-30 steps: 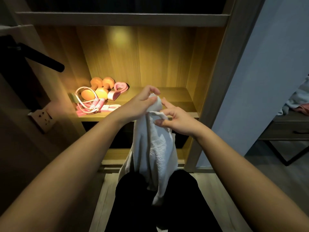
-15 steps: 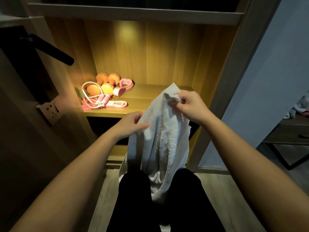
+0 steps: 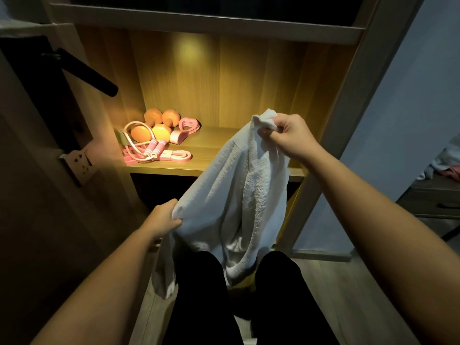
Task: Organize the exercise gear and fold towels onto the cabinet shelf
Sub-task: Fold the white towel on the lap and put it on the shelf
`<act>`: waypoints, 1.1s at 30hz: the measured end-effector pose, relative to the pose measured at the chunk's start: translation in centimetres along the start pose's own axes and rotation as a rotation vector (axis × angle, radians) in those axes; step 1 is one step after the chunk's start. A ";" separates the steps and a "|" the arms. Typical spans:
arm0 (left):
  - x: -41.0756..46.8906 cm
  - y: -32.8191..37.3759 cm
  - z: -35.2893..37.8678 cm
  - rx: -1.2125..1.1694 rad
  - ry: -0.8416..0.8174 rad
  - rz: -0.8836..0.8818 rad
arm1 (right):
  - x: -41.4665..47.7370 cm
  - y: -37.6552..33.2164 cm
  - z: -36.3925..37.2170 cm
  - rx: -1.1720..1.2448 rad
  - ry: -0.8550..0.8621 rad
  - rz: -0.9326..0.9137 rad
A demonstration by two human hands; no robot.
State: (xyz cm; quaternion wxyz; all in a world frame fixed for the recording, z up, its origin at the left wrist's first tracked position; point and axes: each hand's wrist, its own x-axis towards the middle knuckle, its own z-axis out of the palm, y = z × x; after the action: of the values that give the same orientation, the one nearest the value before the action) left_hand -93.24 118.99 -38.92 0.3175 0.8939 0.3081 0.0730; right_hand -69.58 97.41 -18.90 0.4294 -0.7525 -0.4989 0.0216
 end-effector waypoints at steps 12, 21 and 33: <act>-4.6 -8.7 0.8 -0.069 0.007 -0.488 | 1.8 3.8 -1.0 -0.015 0.169 0.238; -5.1 -9.9 3.0 -0.775 0.027 -0.921 | 1.1 6.3 -0.7 0.007 0.196 0.306; -4.6 -11.4 3.2 -1.044 0.061 -1.128 | 0.5 7.4 -0.4 0.037 0.200 0.323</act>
State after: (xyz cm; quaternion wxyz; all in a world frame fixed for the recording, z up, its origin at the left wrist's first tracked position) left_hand -101.61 121.56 -48.16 0.6787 0.3335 0.6515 0.0605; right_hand -63.68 96.57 -23.38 0.4815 -0.8132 -0.3260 0.0242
